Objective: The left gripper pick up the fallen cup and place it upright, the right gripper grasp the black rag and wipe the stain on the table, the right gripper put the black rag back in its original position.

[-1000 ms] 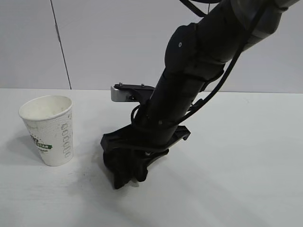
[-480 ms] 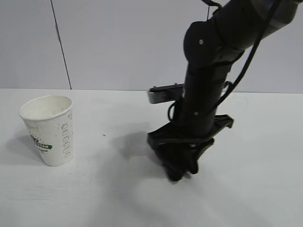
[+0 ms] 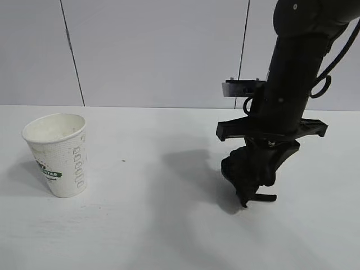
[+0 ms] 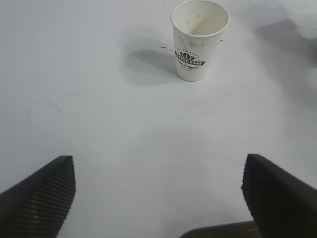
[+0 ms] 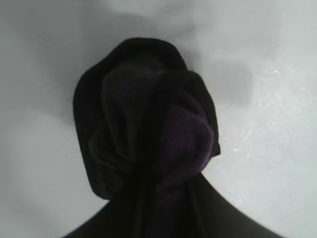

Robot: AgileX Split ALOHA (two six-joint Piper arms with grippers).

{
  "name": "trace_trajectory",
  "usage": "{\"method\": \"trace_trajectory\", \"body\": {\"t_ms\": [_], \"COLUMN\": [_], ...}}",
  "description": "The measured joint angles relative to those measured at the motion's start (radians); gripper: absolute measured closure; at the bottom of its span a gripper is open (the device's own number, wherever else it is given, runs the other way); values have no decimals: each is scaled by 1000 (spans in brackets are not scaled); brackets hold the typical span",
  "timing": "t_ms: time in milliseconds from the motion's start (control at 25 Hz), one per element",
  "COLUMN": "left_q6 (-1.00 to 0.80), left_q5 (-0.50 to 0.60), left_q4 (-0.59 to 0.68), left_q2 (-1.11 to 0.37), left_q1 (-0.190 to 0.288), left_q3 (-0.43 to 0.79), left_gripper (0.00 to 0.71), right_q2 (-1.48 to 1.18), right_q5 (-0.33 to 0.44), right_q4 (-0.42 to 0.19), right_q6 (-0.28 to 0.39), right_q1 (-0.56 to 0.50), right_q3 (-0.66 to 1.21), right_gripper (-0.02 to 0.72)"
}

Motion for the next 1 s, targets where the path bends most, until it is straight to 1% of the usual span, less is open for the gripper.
{"method": "trace_trajectory", "body": {"t_ms": [80,160,240,280,320,360,440,560,640,680,720,800,920,1000], "left_q6": [0,0,0,0,0,0,0,0,0,0,0,0,0,0], "left_q5": [0,0,0,0,-1,-3,-3,-3,-3,-3,-3,-3,-4,-4], "left_q4": [0,0,0,0,0,0,0,0,0,0,0,0,0,0], "left_q2": [0,0,0,0,0,0,0,0,0,0,0,0,0,0], "left_q1": [0,0,0,0,0,0,0,0,0,0,0,0,0,0], "left_q3": [0,0,0,0,0,0,0,0,0,0,0,0,0,0], "left_gripper": [56,56,56,56,56,56,56,56,56,56,56,56,56,56], "right_q2": [0,0,-1,-3,-9,-16,-46,-119,-174,-204,-233,-287,-371,-439], "right_q5": [5,8,17,22,27,31,33,32,31,31,31,32,34,38], "right_q4": [8,10,8,2,-10,-35,-111,-275,-360,-392,-411,-428,-433,-424], "right_q6": [-5,-7,-9,-9,-9,-2,41,134,181,197,206,213,212,212], "right_q1": [0,0,0,0,0,1,0,-29,-83,-113,-154,-246,-390,-483], "right_q3": [0,0,0,0,0,0,-1,-4,-8,-9,-9,-9,-9,-9], "right_gripper": [428,281,192,173,164,159,154,150,148,147,147,147,147,147]}}
